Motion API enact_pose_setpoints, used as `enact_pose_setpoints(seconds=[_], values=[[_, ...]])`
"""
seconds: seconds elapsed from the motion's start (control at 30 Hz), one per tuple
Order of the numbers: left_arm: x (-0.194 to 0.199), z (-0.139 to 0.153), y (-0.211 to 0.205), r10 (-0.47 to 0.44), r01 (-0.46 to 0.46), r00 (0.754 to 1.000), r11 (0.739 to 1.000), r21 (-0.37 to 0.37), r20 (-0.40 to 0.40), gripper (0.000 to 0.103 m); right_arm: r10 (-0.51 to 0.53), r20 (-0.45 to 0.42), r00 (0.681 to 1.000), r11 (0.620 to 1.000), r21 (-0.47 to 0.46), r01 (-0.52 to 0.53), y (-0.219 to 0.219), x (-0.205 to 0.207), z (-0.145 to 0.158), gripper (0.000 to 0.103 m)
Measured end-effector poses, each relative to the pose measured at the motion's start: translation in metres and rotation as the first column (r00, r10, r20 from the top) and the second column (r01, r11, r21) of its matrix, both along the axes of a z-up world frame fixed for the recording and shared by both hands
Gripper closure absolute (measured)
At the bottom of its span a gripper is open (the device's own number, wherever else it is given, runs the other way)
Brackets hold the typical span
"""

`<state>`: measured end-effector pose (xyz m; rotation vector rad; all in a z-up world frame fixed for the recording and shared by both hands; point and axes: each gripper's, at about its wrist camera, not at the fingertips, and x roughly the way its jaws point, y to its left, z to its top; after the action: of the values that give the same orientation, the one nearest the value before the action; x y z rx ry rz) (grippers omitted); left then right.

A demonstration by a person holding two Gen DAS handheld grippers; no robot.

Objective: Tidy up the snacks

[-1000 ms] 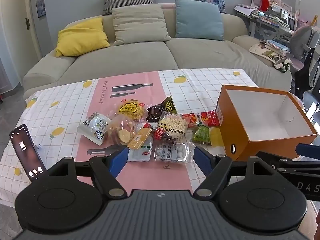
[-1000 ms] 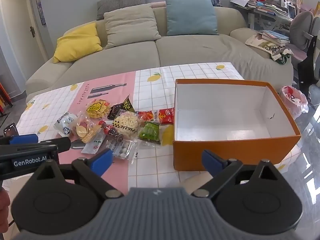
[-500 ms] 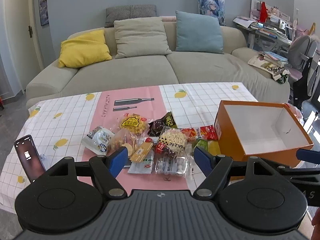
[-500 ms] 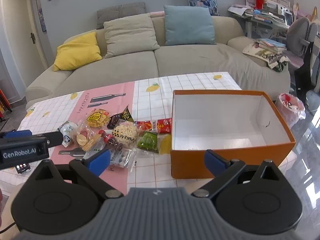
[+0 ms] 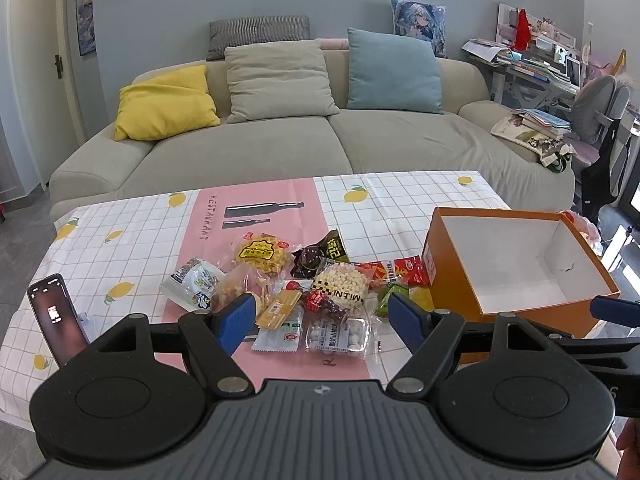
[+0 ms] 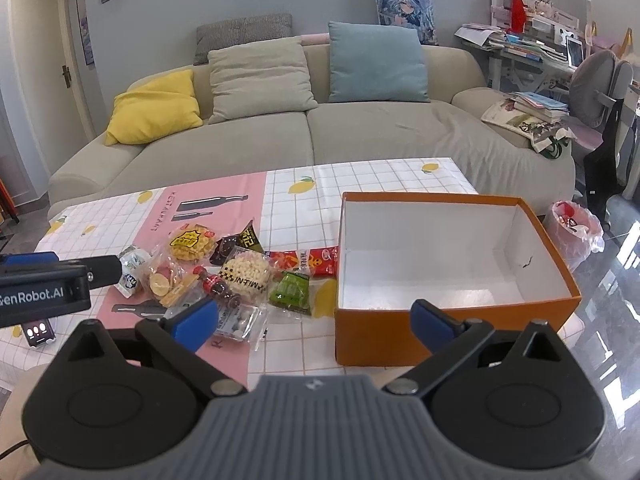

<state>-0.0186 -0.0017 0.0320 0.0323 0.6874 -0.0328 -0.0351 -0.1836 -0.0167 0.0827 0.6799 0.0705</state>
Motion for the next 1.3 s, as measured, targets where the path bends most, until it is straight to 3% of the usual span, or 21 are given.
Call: enact_pose_setpoints(seconds=[1.3], values=[[-0.0052,-0.0064,-0.0062,-0.002,0.002,1.000,1.000,-0.004,-0.020,0.015,0.010,0.012,1.000,0.999,-0.050,-0.010,0.0062,-0.0008,0.0029,0.003]])
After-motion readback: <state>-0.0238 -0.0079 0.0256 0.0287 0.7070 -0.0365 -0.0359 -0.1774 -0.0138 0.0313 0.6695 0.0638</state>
